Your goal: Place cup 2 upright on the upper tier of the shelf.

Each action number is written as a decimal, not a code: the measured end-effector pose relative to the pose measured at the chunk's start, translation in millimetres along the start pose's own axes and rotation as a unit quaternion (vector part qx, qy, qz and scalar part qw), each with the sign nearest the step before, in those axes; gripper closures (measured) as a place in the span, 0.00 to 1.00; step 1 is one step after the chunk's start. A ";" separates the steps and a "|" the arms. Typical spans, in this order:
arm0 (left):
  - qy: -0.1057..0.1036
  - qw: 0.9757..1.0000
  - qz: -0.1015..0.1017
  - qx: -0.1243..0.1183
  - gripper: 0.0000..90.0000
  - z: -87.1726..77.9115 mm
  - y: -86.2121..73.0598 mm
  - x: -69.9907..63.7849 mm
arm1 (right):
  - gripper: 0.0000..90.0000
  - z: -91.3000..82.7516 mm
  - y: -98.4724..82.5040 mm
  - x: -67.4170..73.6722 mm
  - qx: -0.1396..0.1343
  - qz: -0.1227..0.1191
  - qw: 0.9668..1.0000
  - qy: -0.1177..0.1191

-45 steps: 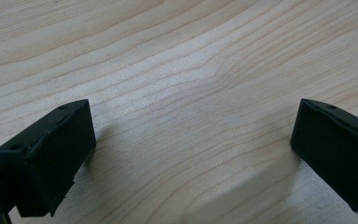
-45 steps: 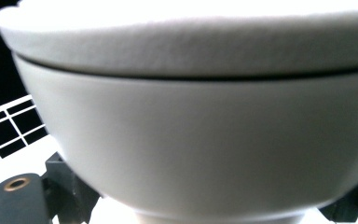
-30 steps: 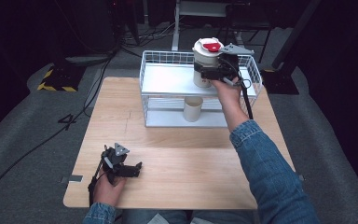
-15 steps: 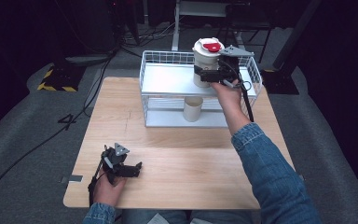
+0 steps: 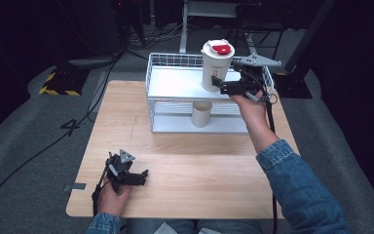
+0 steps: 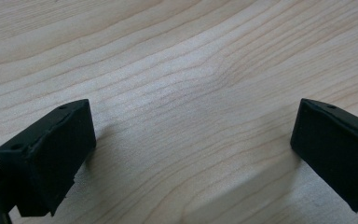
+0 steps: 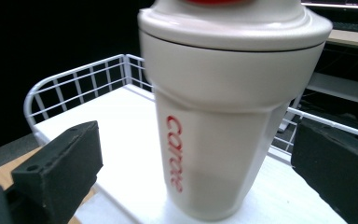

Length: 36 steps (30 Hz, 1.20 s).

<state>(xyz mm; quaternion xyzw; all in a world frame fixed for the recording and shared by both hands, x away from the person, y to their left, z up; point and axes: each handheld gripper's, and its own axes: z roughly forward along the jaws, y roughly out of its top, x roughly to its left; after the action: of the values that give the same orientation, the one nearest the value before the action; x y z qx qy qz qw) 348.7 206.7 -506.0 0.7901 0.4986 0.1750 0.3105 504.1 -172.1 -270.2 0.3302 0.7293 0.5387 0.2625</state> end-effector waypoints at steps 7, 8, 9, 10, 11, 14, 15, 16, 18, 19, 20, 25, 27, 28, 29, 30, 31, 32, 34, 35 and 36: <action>0.000 1.000 0.000 0.000 0.00 0.0 0.0 0.0 | 0.03 -30.8 -5.5 8.3 0.007 -0.010 1.000 0.023; 0.000 1.000 0.000 0.000 0.00 0.0 0.0 0.0 | 0.03 -35.5 -7.3 9.0 0.006 -0.012 1.000 0.026; 0.000 1.000 0.000 0.000 0.00 0.0 0.0 0.0 | 0.03 -40.3 -9.3 9.7 0.006 -0.014 0.999 0.029; 0.000 1.000 0.000 0.000 0.00 0.0 0.0 0.0 | 0.03 -45.1 -11.4 10.0 0.005 -0.015 0.999 0.033; 0.000 1.000 0.000 0.000 0.00 0.0 0.1 0.1 | 0.03 -50.0 -13.4 10.3 0.004 -0.015 0.999 0.036; 0.000 1.000 0.000 0.000 0.00 0.0 0.1 0.1 | 0.04 -65.0 -19.0 10.6 0.000 -0.016 0.999 0.043; 0.000 1.000 0.000 0.000 0.01 0.0 0.1 0.1 | 0.04 -69.5 -20.5 10.7 0.000 -0.017 0.999 0.045; 0.000 1.000 0.000 0.000 0.00 0.0 0.1 0.1 | 0.04 -73.4 -21.9 10.8 0.002 -0.020 0.999 0.046; 0.000 1.000 0.000 0.000 0.00 0.0 0.1 0.1 | 0.04 -81.0 -24.2 11.4 0.008 -0.028 0.998 0.047; 0.000 1.000 0.000 0.000 0.00 0.0 0.1 0.1 | 0.04 -84.8 -25.4 11.6 0.011 -0.032 0.998 0.046; 0.000 1.000 0.000 0.000 0.00 0.0 0.1 0.1 | 0.04 -88.8 -26.8 11.8 0.012 -0.034 0.998 0.046; -0.001 1.000 0.000 0.000 0.00 0.5 0.7 0.0 | 0.06 -108.5 -37.1 8.7 0.008 -0.028 0.998 0.050; 0.000 1.000 0.000 0.000 0.00 0.6 0.9 0.1 | 0.08 -115.0 -43.6 5.9 0.008 -0.019 0.998 0.053; 0.000 1.000 0.000 0.000 0.00 0.7 0.9 0.1 | 0.09 -117.7 -47.2 4.3 0.010 -0.018 0.998 0.053; 0.000 1.000 0.000 0.000 0.00 0.6 0.9 0.1 | 0.11 -120.4 -51.0 3.1 0.016 -0.014 0.998 0.055; 0.000 1.000 0.000 0.000 0.00 0.7 0.9 0.1 | 0.14 -122.5 -55.1 1.9 0.016 -0.014 0.998 0.053; 0.000 1.000 0.000 0.000 0.00 0.7 0.9 0.1 | 0.17 -124.9 -59.2 1.0 0.018 -0.013 0.998 0.052; 0.000 1.000 0.000 0.000 0.00 0.7 0.9 0.1 | 0.17 -127.8 -64.2 0.1 0.025 -0.012 0.998 0.051; 0.000 1.000 0.000 0.000 0.00 0.6 0.9 0.1 | 0.17 -131.9 -71.5 -0.8 0.031 -0.010 0.998 0.050; 0.000 1.000 0.000 0.000 0.00 0.7 0.9 0.1 | 0.17 -133.9 -75.8 -1.4 0.032 -0.009 0.998 0.051; 0.000 1.000 0.000 0.000 0.00 0.6 0.9 0.1 | 0.17 -135.6 -80.2 -1.8 0.036 -0.005 0.998 0.053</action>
<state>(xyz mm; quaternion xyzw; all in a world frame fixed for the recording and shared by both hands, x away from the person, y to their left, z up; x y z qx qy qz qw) 349.8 206.3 -505.9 0.7903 0.4984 0.1754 0.3102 389.1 -272.7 -308.8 0.3066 0.7630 0.5272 0.2142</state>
